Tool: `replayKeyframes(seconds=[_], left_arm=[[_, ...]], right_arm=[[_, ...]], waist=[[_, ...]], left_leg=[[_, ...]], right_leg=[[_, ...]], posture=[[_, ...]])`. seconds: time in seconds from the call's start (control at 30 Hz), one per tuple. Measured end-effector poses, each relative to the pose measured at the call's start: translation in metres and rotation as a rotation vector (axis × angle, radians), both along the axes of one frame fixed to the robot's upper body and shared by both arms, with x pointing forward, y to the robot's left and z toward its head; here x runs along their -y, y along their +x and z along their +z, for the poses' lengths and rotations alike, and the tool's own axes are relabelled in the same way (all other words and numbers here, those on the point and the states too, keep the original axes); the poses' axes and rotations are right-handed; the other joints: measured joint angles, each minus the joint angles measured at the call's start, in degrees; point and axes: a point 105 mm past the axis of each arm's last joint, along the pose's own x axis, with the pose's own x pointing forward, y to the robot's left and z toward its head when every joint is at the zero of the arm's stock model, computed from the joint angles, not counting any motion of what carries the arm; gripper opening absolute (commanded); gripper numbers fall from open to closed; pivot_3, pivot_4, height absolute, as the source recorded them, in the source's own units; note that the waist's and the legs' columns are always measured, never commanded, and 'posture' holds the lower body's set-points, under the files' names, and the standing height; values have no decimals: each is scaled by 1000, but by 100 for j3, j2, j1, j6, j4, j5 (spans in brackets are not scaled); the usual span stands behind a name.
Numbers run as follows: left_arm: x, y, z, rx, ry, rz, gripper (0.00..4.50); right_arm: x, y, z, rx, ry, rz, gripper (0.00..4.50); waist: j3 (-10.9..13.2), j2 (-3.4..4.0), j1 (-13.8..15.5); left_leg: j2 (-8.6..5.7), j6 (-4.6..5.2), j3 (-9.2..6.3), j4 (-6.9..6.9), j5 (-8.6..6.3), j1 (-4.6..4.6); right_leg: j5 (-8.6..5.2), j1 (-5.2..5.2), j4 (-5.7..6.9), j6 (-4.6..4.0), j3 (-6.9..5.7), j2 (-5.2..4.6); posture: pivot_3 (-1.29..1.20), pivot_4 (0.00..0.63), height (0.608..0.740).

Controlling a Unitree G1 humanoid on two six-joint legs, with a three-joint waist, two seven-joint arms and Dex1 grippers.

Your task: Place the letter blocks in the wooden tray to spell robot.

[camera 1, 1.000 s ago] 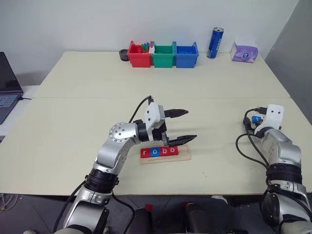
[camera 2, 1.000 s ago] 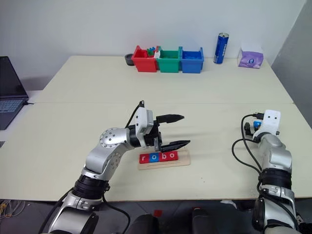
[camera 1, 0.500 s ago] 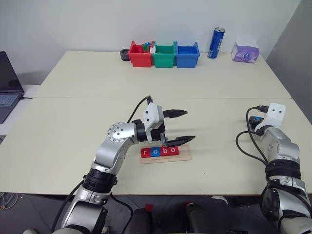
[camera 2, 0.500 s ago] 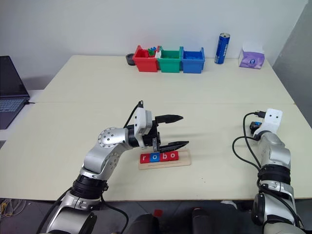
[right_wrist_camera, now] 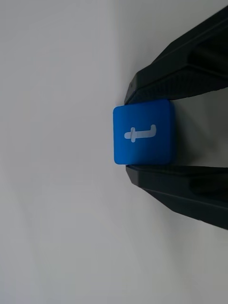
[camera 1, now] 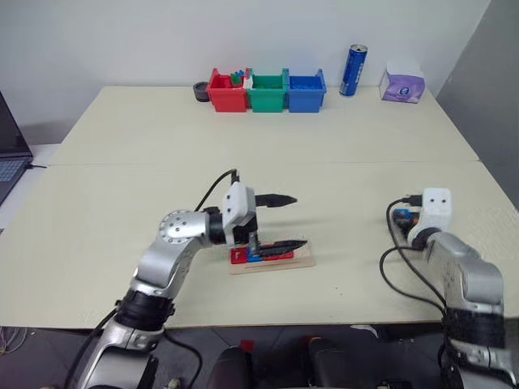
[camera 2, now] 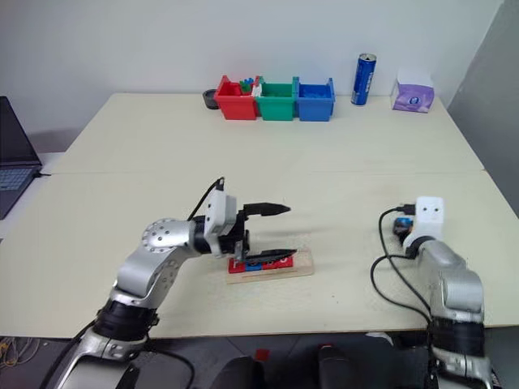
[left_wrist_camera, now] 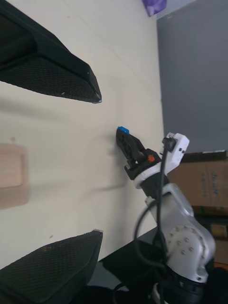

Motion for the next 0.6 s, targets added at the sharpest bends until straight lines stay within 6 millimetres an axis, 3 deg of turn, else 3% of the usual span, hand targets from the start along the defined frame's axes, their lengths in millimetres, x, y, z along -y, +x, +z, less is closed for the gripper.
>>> replayKeyframes(seconds=[0.13, 0.23, 0.6], left_arm=[[-6, -9, -2, -1, 18, -11, 4500], [-6, -12, -2, -4, 17, -13, 4500], [-14, -13, -5, -25, 29, 7, 4500]], right_arm=[[-55, -19, 0, -52, 89, 112, 1468], [-82, -28, 2, -73, 110, 162, 1468], [-81, -47, -3, -120, 59, 153, 1468]], waist=[[0, 0, 16], [0, 0, 22], [-1, -2, 29]], left_leg=[[-8, 0, -1, 5, 0, 0], [-12, 0, 0, 6, 0, -2], [-11, 0, -7, -2, 0, -9]], right_leg=[[0, 1, 5, 1, 0, -7], [-1, 1, 0, 2, -1, -8], [-2, 2, -23, 3, -11, -5]], posture=[[0, 150, 740], [0, 150, 740], [0, 150, 740]])
